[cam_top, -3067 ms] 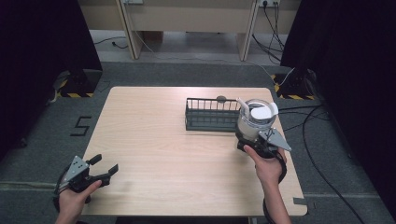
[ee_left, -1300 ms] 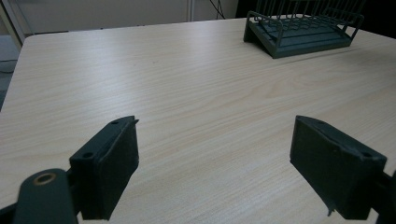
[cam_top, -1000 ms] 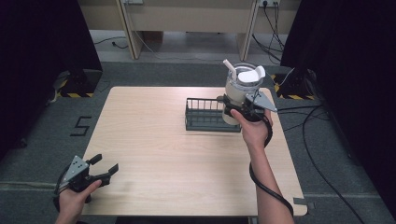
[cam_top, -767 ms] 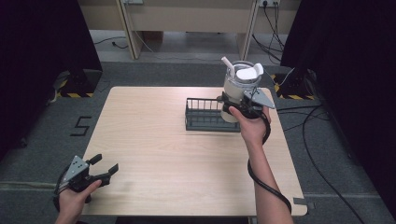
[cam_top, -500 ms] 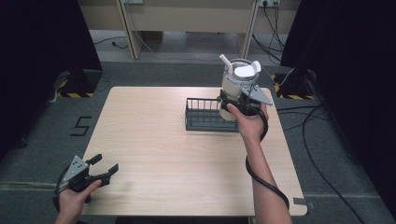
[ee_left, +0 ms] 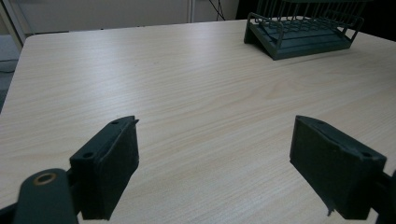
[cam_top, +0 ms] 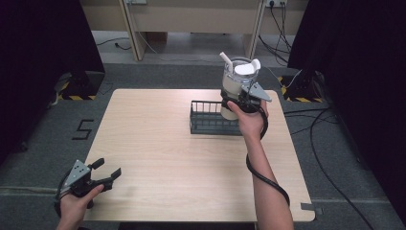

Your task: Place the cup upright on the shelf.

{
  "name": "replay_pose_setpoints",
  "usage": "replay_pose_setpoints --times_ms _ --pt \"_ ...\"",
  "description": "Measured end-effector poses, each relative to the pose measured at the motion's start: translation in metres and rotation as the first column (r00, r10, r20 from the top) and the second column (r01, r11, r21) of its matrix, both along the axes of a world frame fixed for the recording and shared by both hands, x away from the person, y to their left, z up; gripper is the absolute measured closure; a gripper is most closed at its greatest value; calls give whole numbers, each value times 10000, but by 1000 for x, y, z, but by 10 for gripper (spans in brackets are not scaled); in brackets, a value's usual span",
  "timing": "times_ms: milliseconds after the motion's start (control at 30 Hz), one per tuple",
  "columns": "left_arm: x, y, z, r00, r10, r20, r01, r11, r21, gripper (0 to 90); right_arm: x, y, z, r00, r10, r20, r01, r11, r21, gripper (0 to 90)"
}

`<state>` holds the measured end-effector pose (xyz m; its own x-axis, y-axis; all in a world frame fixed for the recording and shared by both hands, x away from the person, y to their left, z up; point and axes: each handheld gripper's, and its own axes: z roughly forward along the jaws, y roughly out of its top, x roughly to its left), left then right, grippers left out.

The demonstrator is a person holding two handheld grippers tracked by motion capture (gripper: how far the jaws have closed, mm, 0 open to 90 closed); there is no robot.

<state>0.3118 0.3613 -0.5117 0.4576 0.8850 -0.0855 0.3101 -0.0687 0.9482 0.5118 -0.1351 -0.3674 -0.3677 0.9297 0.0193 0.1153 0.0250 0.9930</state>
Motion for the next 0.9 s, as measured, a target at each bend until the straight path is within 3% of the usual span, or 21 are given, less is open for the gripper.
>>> replay_pose_setpoints --times_ms 900 --pt "0 0 0 10000 -13 24 13 10000 -52 149 28 19 -11 9996 73 -277 -72 10000 58 109"
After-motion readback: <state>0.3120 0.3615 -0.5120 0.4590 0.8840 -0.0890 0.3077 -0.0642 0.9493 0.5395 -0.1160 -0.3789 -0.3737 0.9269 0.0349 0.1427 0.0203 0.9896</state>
